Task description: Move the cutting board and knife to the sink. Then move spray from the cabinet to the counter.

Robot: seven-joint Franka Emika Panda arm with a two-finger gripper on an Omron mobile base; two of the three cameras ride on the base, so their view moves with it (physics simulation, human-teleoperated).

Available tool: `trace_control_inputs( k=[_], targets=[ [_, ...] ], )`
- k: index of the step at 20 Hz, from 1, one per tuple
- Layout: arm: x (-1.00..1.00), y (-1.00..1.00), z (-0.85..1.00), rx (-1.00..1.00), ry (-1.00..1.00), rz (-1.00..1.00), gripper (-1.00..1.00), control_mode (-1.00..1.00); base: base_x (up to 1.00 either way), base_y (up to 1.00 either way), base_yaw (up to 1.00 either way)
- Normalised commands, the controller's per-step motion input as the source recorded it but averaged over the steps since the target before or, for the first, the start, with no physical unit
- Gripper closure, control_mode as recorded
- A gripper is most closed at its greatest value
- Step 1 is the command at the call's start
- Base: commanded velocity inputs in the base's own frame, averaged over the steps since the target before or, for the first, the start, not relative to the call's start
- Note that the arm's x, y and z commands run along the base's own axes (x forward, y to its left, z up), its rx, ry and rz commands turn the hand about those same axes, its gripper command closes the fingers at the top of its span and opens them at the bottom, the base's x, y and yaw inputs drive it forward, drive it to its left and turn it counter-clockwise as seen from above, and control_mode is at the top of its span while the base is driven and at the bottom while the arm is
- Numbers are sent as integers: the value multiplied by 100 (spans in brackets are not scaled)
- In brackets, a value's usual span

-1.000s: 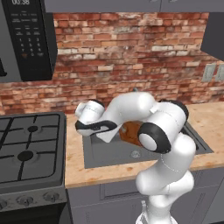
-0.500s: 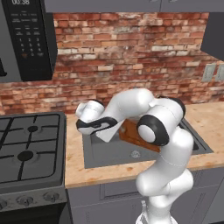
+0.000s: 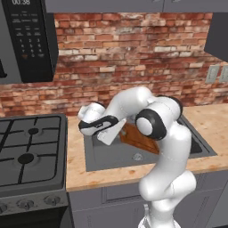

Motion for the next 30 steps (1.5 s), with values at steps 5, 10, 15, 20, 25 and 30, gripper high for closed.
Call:
trace_control_inputs(
  k=[5,10,15,20,25,30],
  targets=[
    [24,0,-23,0,8,0,100,-100,0,0,0],
    [17,-1,-26,0,7,0,100,-100,0,0,0],
    [12,0,-33,0,7,0,100,-100,0,0,0],
    [25,-4,-26,0,11,0,100,-100,0,0,0],
    [26,-6,-25,0,12,0,100,-100,0,0,0],
    [28,-2,-18,0,11,0,100,-100,0,0,0]
  ],
)
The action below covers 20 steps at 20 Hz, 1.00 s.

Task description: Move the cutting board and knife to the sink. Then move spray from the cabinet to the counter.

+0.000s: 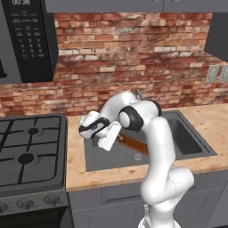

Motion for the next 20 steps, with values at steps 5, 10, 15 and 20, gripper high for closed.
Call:
trace_control_inputs(
  k=[5,10,15,20],
  targets=[
    [21,-6,-19,0,9,0,100,-100,0,0,0],
    [17,-10,-20,0,5,0,100,-100,0,0,0],
    [18,-9,-24,0,1,0,100,-100,0,0,0],
    [21,-6,-21,0,0,0,100,-100,0,0,0]
  ],
)
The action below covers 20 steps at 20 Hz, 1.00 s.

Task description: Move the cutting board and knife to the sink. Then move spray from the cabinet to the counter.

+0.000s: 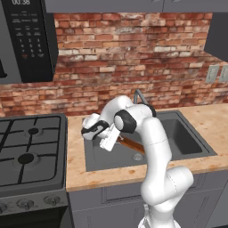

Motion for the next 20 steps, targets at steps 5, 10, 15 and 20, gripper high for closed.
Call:
trace_control_inputs(
  k=[5,10,15,20],
  targets=[
    [23,-4,-13,0,0,0,100,-100,0,0,0],
    [23,-4,-13,0,0,0,100,-100,0,0,0],
    [20,-7,-18,0,0,0,100,-100,0,0,0],
    [14,-2,-25,0,0,0,100,-100,0,0,0]
  ],
)
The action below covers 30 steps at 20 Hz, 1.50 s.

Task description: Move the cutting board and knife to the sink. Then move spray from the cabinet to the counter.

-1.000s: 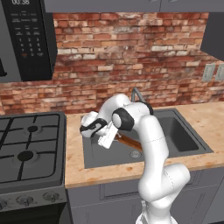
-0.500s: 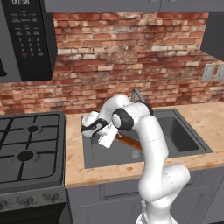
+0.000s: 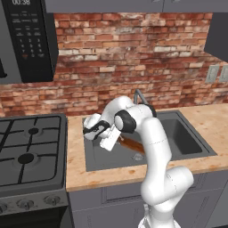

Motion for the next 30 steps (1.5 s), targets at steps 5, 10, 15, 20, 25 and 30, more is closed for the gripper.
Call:
trace_control_inputs(
  k=[5,10,15,20,25,30],
  targets=[
    [13,0,-30,0,0,0,100,-100,0,0,0],
    [11,0,-30,0,0,0,100,-100,0,0,0],
    [12,0,-25,2,0,0,100,-100,0,0,0],
    [16,0,-23,1,0,0,100,-100,0,0,0],
    [16,0,-23,1,0,0,100,-100,0,0,0],
    [16,0,-21,0,0,0,100,-100,0,0,0]
  ],
)
